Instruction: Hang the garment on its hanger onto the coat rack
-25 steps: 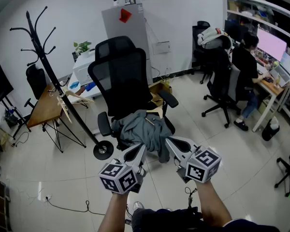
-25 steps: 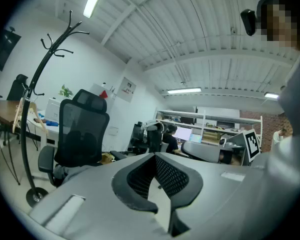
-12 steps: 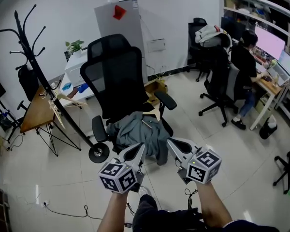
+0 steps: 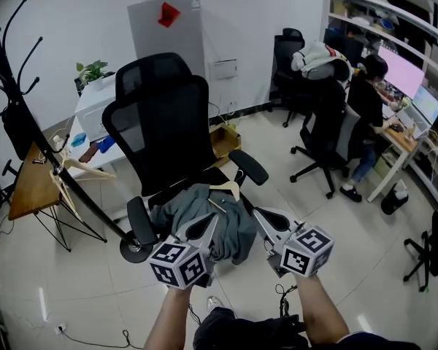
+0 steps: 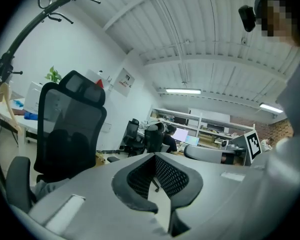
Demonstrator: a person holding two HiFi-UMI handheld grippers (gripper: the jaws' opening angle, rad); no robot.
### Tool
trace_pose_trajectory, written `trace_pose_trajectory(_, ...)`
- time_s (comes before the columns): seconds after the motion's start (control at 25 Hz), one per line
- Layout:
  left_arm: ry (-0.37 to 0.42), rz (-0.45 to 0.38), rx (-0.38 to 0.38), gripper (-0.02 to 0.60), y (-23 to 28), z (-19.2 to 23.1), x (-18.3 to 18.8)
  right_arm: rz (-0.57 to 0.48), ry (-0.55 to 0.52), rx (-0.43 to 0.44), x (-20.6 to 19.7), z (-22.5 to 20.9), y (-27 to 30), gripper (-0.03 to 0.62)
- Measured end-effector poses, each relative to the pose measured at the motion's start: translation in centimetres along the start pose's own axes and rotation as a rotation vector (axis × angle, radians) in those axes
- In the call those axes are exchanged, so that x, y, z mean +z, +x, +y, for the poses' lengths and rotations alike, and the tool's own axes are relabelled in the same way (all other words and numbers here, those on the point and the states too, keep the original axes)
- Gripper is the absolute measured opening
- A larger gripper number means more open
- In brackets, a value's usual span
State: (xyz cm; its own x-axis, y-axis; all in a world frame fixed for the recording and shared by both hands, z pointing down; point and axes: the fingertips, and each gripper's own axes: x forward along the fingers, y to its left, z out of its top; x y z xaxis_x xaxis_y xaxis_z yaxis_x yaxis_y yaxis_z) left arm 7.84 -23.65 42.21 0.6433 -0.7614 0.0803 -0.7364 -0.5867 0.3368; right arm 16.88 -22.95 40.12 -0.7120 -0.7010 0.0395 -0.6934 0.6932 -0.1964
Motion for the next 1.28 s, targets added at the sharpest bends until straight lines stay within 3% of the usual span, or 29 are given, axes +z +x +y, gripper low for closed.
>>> trace_pose_trajectory(0.24, -0.021, 0.047, -0.048, 0.002, 2.5, 5.0, 0.5, 0.025, 0.002, -0.079, -0.5, -1.6, 4.6, 0.014)
trace_pose_trajectory(0.48, -0.044, 0.077, -0.078, 0.002, 5.0, 7.2, -0.3, 0.072, 0.043, -0.118, -2.0, -3.9, 7.0, 0.001)
trace_pose_trajectory(0.96, -0.036, 0.08, 0.035, 0.002, 6.3, 9.6, 0.2, 0.152, 0.07, -0.02, -4.1, -6.7, 11.3, 0.0)
trace_pose_trajectory(1.28, -0.052, 0.133, 0.078, 0.002, 8.1, 10.6, -2.5, 0.192, 0.075, -0.016, -6.6, -9.3, 12.3, 0.03)
